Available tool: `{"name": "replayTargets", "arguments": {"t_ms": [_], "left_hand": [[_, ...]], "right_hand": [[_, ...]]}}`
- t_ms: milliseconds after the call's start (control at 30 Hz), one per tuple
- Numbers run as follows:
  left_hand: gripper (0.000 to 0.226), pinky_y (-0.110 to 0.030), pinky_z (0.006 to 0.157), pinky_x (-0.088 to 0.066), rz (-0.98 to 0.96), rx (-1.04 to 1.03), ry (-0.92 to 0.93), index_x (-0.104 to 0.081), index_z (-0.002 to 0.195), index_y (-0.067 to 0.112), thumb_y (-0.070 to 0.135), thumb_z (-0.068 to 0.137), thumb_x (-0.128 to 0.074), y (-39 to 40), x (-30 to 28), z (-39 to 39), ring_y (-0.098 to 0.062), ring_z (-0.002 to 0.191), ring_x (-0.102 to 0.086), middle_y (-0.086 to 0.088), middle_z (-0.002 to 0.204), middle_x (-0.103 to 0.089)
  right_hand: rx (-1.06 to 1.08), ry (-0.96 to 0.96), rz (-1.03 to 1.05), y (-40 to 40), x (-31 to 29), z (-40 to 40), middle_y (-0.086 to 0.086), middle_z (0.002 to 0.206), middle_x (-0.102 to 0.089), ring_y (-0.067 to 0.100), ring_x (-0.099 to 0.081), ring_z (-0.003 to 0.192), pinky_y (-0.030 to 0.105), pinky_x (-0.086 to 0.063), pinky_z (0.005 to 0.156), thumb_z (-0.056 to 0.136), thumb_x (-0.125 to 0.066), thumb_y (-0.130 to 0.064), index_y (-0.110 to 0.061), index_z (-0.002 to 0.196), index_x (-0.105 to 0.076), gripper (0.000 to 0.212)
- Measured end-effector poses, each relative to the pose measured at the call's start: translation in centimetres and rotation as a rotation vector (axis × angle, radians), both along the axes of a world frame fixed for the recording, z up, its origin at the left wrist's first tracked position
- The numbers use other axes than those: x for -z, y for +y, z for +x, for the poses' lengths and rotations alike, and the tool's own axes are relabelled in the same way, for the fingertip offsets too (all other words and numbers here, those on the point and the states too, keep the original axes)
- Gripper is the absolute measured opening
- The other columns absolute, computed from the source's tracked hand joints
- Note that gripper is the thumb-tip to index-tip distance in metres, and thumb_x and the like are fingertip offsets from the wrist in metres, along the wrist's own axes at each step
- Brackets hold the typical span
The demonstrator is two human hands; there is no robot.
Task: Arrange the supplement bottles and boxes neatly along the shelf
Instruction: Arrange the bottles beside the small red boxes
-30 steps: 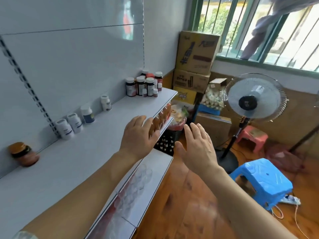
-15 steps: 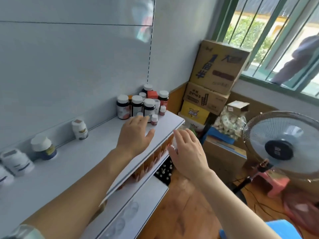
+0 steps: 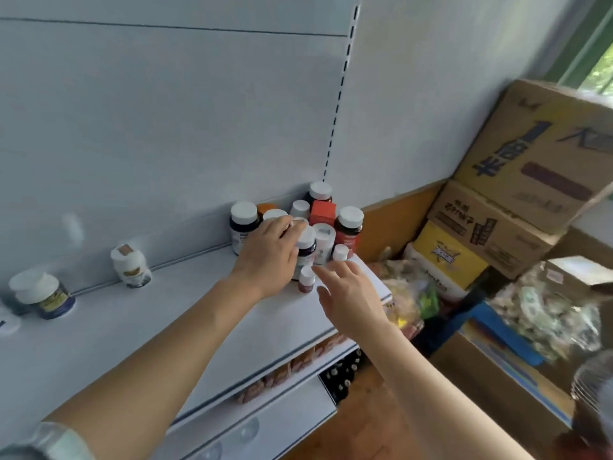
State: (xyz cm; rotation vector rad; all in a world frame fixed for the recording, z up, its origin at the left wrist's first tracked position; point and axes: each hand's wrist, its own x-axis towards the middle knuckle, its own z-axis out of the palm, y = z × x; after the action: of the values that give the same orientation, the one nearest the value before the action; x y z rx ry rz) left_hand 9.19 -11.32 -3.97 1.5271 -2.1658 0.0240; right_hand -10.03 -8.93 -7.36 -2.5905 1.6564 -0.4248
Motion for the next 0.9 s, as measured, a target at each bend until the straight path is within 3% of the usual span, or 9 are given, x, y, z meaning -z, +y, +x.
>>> {"name": "replayTargets", "arguments": {"t_ms": [100,200,300,433,500,600,733,833,900], "left_hand": [[0.045,-0.049,0.101,-0.046,0.017,-0.059,-0.071,-0.053,0.137,0.01,0.021,0.093,-0.049,-1.0,0.3,-1.1,-0.035,0.122,-0.05,-0.015,0.134,-0.055],[0.042,-0.05,0.09,-0.051,0.001,-0.086,-0.126,-0.064,0.119,0.007,0.026,0.091,-0.04,-1.3,0.7,-1.8,-0.034,0.113,-0.055,-0.013,0.128,-0.06],[0.034,-0.049,0.087,-0.052,-0.016,-0.104,-0.15,-0.066,0.108,0.007,0.026,0.09,-0.044,-1.6,0.8,-2.4,-0.032,0.113,-0.054,-0.01,0.127,-0.061],[0.02,-0.047,0.085,-0.052,-0.015,-0.127,-0.136,-0.063,0.099,0.008,0.022,0.086,-0.056,-2.0,0.7,-2.9,-0.031,0.112,-0.055,-0.008,0.123,-0.062],[0.024,-0.047,0.085,-0.052,-0.003,-0.113,-0.117,-0.061,0.1,0.009,0.017,0.079,-0.07,-1.9,0.7,-3.0,-0.031,0.111,-0.055,-0.007,0.12,-0.063],[0.029,-0.045,0.09,-0.049,0.024,-0.076,-0.065,-0.061,0.104,0.01,0.014,0.079,-0.074,-1.2,0.3,-2.8,-0.029,0.113,-0.054,-0.004,0.121,-0.062],[0.031,-0.029,0.093,-0.043,0.142,-0.084,0.256,-0.056,0.121,0.02,0.016,0.091,-0.064,0.6,-1.9,-2.1,-0.012,0.115,-0.052,0.01,0.133,-0.054],[0.032,-0.02,0.091,-0.04,0.217,-0.094,0.403,-0.057,0.124,0.024,0.015,0.094,-0.062,2.2,-3.8,-1.0,0.001,0.107,-0.049,0.019,0.129,-0.051],[0.031,-0.02,0.093,-0.043,0.261,-0.074,0.491,-0.06,0.121,0.026,0.013,0.094,-0.062,3.2,-4.5,-0.3,-0.002,0.11,-0.052,0.02,0.128,-0.052]], "right_hand": [[-0.143,-0.006,-0.005,-3.0,1.2,-0.8,0.004,0.111,-0.065,0.03,-0.057,0.1,0.045,-0.053,0.079,0.089,-0.064,-0.028,-0.021,0.119,-0.065,0.031],[-0.23,-0.069,-0.029,-4.5,2.0,-0.9,0.002,0.095,-0.064,0.027,-0.056,0.084,0.04,-0.052,0.066,0.087,-0.065,-0.033,-0.017,0.1,-0.066,0.02],[-0.255,-0.157,-0.063,-5.0,2.6,-0.4,0.002,0.082,-0.063,0.027,-0.057,0.071,0.037,-0.048,0.052,0.083,-0.071,-0.029,-0.014,0.088,-0.06,0.019],[-0.278,-0.262,-0.076,-5.3,3.1,-0.2,0.004,0.074,-0.059,0.028,-0.055,0.062,0.039,-0.046,0.045,0.081,-0.071,-0.021,-0.011,0.084,-0.054,0.02],[-0.303,-0.318,-0.073,-5.4,2.9,-1.0,0.003,0.074,-0.059,0.026,-0.053,0.059,0.039,-0.045,0.044,0.081,-0.071,-0.017,-0.012,0.082,-0.054,0.018],[-0.322,-0.369,-0.082,-5.4,1.9,-2.8,0.001,0.078,-0.062,0.023,-0.055,0.058,0.038,-0.047,0.045,0.082,-0.071,-0.017,-0.013,0.084,-0.055,0.016],[-0.316,-0.408,-0.08,-5.7,-0.2,-4.2,-0.002,0.088,-0.065,0.018,-0.06,0.066,0.037,-0.052,0.053,0.085,-0.07,-0.021,-0.014,0.096,-0.062,0.016],[-0.334,-0.517,0.019,-5.0,-2.4,-3.9,-0.006,0.092,-0.068,0.007,-0.065,0.077,0.027,-0.057,0.067,0.087,-0.071,-0.018,-0.015,0.104,-0.067,0.018],[-0.297,-0.597,0.156,-4.2,-3.9,-3.1,-0.012,0.089,-0.069,0.0,-0.065,0.082,0.015,-0.054,0.072,0.091,-0.069,-0.019,-0.02,0.107,-0.068,0.016]]}}
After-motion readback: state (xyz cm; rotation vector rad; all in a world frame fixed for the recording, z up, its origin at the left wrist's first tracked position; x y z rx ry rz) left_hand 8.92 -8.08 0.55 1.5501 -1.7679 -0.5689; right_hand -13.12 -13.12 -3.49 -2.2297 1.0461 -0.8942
